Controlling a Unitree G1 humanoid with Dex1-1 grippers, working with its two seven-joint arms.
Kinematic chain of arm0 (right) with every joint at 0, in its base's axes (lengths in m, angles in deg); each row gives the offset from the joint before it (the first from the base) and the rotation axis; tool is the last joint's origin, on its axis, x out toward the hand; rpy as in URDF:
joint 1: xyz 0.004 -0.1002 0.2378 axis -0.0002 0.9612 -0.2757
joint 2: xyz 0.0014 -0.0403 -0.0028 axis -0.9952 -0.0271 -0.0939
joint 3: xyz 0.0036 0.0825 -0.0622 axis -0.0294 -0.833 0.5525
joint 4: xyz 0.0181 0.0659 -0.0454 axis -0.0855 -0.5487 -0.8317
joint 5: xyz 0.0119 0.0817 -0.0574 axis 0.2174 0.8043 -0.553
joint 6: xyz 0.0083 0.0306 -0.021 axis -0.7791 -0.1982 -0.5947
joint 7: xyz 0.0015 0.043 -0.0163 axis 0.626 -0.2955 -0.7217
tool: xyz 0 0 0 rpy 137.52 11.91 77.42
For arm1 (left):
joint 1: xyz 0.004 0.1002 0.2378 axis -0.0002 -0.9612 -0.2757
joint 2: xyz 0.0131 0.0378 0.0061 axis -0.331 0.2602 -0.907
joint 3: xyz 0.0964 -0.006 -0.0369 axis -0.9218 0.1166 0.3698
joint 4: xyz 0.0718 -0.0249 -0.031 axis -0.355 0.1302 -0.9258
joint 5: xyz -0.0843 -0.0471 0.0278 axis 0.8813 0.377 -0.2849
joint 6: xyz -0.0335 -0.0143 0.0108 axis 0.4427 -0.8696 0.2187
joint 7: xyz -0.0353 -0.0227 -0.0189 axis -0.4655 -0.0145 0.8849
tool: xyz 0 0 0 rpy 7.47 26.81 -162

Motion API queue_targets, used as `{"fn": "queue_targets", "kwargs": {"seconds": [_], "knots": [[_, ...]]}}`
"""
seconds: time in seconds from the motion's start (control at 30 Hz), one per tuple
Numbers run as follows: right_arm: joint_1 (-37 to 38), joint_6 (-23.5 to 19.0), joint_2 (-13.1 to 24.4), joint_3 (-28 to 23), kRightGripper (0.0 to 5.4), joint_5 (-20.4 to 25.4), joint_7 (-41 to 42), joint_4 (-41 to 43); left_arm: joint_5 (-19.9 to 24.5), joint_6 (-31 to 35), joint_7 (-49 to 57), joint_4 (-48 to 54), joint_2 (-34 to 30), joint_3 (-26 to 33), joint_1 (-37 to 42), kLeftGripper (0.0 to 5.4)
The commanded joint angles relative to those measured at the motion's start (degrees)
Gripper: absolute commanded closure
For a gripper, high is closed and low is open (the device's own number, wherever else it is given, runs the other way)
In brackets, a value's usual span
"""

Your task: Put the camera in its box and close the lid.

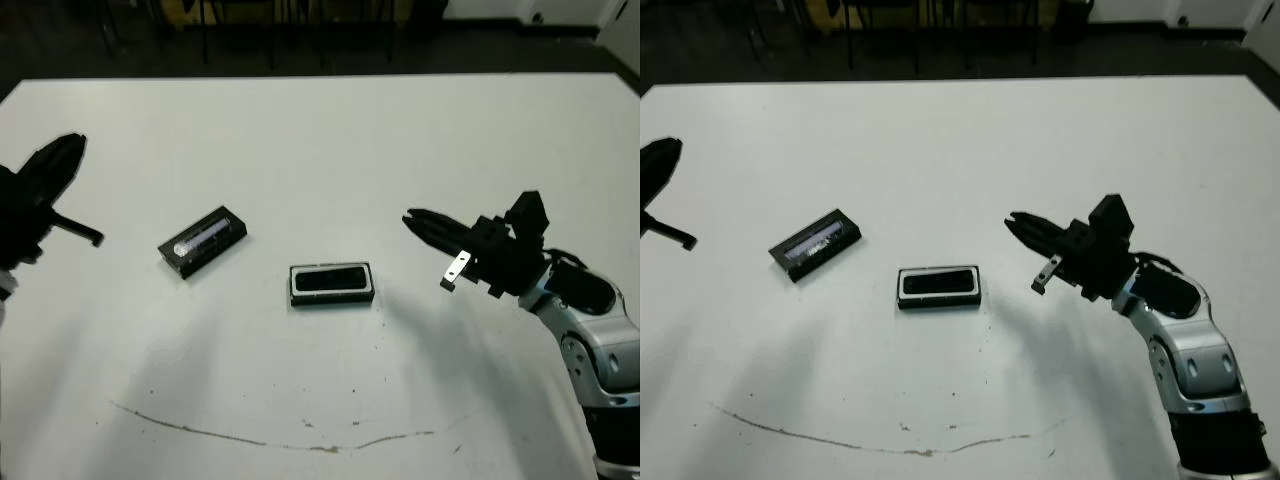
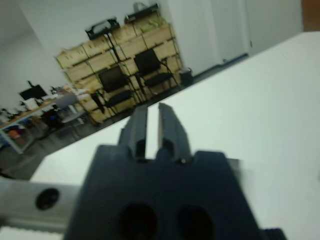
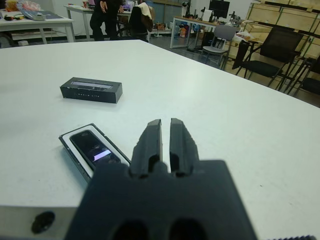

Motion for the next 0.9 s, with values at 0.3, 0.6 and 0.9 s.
{"fn": "queue_targets", "kwargs": {"seconds": [0.3,0.6,0.9], "knots": [[1.4,-0.8,0.7,-0.2,5.40,-0.4,-0.6,1.0,-4.7,2.4,-1.9,-4.2,-2.1,-9.7,-2.3,2.95],[1.0,-1.1,0.8,-0.3,5.40,0.3,0.3,0.2,-3.8,3.6,-3.8,-7.3,-1.5,-13.1,-0.9,1.24],[0.9,0.0,0.6,-0.1,5.40,0.2,1.0,-0.9,-0.8,5.1,-8.8,-15.7,-1.9,-14.4,4.5,0.02]]}}
